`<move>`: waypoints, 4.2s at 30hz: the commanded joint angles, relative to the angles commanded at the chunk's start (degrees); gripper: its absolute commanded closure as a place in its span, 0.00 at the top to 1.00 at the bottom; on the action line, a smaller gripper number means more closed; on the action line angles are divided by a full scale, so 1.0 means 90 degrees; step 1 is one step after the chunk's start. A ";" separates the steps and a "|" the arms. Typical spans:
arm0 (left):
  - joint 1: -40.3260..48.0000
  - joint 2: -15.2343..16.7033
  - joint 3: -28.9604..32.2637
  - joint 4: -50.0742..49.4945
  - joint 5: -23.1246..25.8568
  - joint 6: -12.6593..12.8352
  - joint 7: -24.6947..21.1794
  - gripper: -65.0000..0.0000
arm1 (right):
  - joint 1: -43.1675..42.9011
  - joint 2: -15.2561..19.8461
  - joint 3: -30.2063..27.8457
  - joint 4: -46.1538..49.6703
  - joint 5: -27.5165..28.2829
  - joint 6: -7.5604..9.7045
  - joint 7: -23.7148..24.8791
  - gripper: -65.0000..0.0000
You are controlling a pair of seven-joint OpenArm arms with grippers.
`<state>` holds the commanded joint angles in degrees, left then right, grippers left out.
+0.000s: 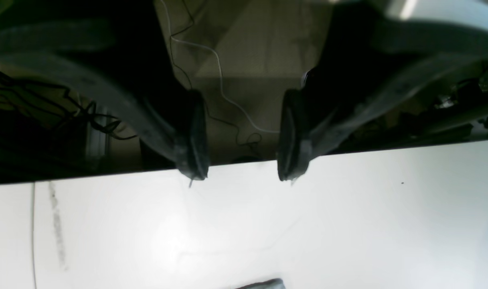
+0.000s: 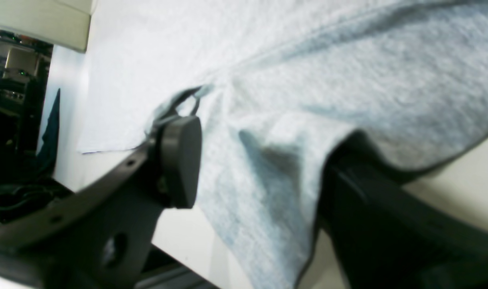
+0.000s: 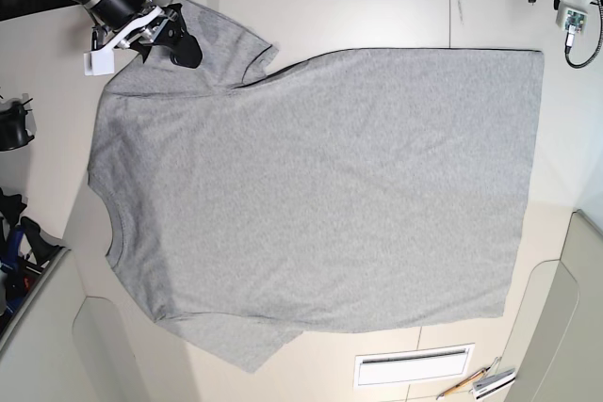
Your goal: Fold the T-shirt properly
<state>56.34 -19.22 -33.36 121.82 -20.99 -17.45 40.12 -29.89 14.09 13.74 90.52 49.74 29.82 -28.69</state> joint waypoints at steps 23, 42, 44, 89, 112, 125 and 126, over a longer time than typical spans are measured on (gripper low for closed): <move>-0.1435 -0.0957 -0.1120 -0.1120 -0.1843 -0.0508 0.0554 0.72 | 0.0002 0.0005 0.0000 0.0000 -0.0243 0.0073 0.0092 0.00; -0.3242 -0.2118 -0.1134 -0.5858 -0.5146 -0.2331 0.1761 0.72 | 0.0000 0.0017 0.0000 0.0000 -0.0240 0.0189 0.0066 0.00; -0.3317 -0.2118 -0.1124 -0.6115 -0.5209 -0.2380 0.1792 0.72 | 0.0002 0.0019 0.0000 0.0000 -0.0240 0.0189 0.0068 0.00; -0.3852 -0.2045 0.1134 -0.6203 -0.5979 -0.2505 0.3041 0.72 | 0.0002 0.0017 0.0000 0.0000 -0.0240 0.0189 0.0068 0.00; -0.4335 -0.2047 0.1134 -0.6205 -0.5297 -0.2505 0.2749 0.20 | 0.0000 0.0017 0.0000 0.0000 -0.0240 0.0192 0.0068 0.00; -0.4335 -0.2050 0.1134 -0.6203 -0.5452 -0.2505 0.2640 0.00 | 0.0000 0.0015 0.0002 0.0010 0.0063 0.0359 0.0066 0.00; -0.4337 -0.2062 0.1134 -0.6203 -0.5457 -0.2505 0.2635 0.00 | 0.0000 0.0015 0.0002 0.0019 0.0075 0.0359 0.0063 0.00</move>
<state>17.30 -37.78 -23.16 66.00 -70.11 -40.00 63.83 -29.89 14.22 13.76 90.70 50.41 33.06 -28.12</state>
